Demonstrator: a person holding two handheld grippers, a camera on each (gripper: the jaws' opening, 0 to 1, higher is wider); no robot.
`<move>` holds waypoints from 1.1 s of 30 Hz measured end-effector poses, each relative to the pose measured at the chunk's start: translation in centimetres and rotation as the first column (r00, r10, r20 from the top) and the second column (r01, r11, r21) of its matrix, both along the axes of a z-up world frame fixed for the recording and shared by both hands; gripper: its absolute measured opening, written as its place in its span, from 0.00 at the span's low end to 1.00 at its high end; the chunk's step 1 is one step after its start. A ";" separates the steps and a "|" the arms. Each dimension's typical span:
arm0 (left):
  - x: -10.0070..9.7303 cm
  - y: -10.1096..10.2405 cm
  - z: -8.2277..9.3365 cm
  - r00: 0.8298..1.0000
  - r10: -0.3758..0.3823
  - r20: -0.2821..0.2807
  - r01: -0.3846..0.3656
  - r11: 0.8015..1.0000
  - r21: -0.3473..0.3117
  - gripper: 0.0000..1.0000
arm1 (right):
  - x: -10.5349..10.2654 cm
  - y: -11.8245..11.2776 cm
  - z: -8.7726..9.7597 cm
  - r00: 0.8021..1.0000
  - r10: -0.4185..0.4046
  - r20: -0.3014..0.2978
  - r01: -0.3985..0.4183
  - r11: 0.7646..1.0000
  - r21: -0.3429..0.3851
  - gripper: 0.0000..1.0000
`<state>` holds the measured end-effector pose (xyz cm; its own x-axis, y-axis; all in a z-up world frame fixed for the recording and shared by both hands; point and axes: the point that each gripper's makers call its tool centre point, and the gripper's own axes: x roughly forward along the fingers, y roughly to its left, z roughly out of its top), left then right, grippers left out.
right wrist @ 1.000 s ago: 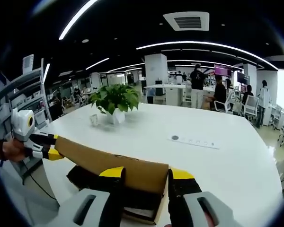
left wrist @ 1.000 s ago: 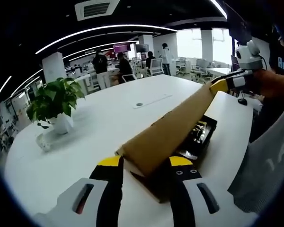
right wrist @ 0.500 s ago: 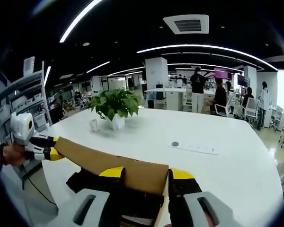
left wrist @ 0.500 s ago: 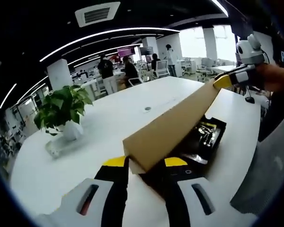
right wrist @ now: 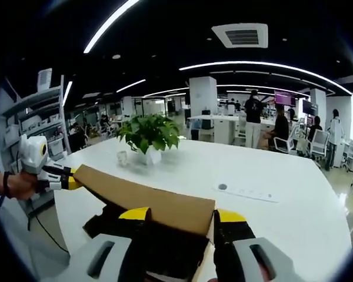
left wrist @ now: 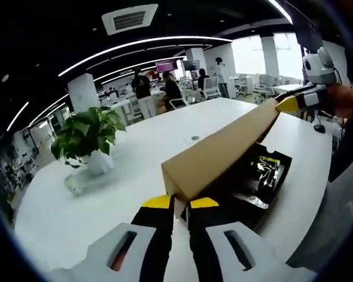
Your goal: Operate the shoe box by opening the lid, removing the specified soft item, and placing it in the target area until the item is outside and the box remains undamaged.
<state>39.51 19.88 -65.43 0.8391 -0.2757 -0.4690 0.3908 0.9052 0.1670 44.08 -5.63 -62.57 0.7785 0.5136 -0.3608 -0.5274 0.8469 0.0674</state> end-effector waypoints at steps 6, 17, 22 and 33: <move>0.4 0.2 0.2 1.000 0.016 -0.001 -0.016 1.000 -0.006 0.05 | 0.3 0.2 0.2 1.000 0.022 0.014 -0.022 1.000 0.001 0.40; 0.9 0.3 0.2 1.000 0.023 -0.013 -0.024 1.000 -0.009 0.04 | 0.3 -0.1 0.0 0.998 0.056 0.025 -0.056 0.998 -0.001 0.45; 1.1 0.4 0.3 0.999 0.028 -0.016 -0.028 0.999 -0.025 0.04 | 0.3 -0.3 0.1 0.998 0.055 0.034 -0.056 0.998 0.012 0.45; 1.4 0.4 0.4 0.999 0.025 -0.022 -0.026 0.999 -0.024 0.04 | 0.5 -2.1 -2.2 1.000 -0.004 -0.001 0.004 1.000 -0.016 0.39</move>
